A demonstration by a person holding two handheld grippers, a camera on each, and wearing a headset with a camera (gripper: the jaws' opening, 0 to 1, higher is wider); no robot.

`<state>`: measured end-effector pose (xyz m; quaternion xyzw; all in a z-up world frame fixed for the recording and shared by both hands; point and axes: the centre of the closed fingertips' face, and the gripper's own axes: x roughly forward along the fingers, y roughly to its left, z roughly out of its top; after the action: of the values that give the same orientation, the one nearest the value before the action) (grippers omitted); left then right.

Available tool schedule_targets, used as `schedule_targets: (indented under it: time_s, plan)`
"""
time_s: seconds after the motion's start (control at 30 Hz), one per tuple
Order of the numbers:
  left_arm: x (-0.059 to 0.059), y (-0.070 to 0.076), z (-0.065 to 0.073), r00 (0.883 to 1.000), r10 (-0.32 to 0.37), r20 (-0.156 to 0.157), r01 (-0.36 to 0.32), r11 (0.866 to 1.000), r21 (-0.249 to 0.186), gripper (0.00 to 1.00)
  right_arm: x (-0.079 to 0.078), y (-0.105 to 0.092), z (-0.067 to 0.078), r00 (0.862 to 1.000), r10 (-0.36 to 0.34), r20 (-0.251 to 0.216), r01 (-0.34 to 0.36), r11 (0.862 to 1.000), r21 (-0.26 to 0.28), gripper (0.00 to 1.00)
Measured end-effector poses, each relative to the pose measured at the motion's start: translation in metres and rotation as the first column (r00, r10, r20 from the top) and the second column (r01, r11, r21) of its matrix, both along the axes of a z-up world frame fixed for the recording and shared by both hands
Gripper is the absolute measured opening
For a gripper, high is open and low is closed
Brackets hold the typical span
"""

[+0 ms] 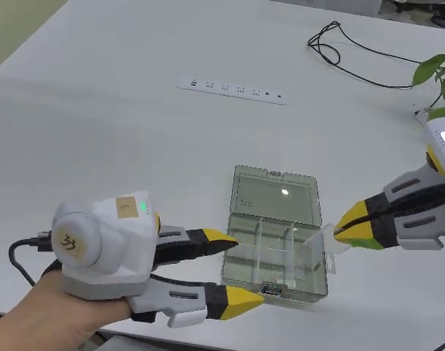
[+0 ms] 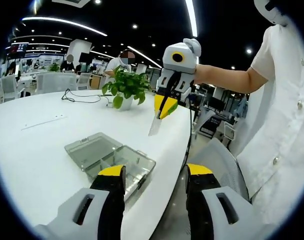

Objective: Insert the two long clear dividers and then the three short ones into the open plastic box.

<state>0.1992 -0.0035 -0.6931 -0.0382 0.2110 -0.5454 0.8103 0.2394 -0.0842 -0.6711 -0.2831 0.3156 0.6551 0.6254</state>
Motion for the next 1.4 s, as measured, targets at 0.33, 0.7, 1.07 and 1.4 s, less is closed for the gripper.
schedule_targets:
  time_s: [0.33, 0.7, 1.07, 1.4]
  plan:
    - [0.01, 0.012, -0.015, 0.998, 0.057, -0.023, -0.057, 0.998, 0.015, 0.65, 0.018, -0.007, -0.041, 1.0, 0.0, 0.029, 0.003, 0.995, -0.095, 0.02]
    - [0.017, 0.016, -0.02, 0.995, 0.091, -0.041, -0.091, 0.996, 0.005, 0.78, 0.034, -0.013, -0.076, 1.0, 0.007, 0.025, -0.003, 0.989, -0.145, 0.02]
    - [0.016, 0.014, -0.024, 0.993, 0.095, -0.068, -0.095, 0.995, -0.01, 0.88, 0.033, -0.015, -0.09, 1.0, 0.011, 0.013, -0.008, 0.985, -0.17, 0.02]
    - [0.015, 0.013, -0.023, 0.993, 0.093, -0.069, -0.094, 0.995, -0.013, 0.87, 0.034, -0.013, -0.096, 1.0, 0.008, 0.007, -0.007, 0.984, -0.177, 0.02]
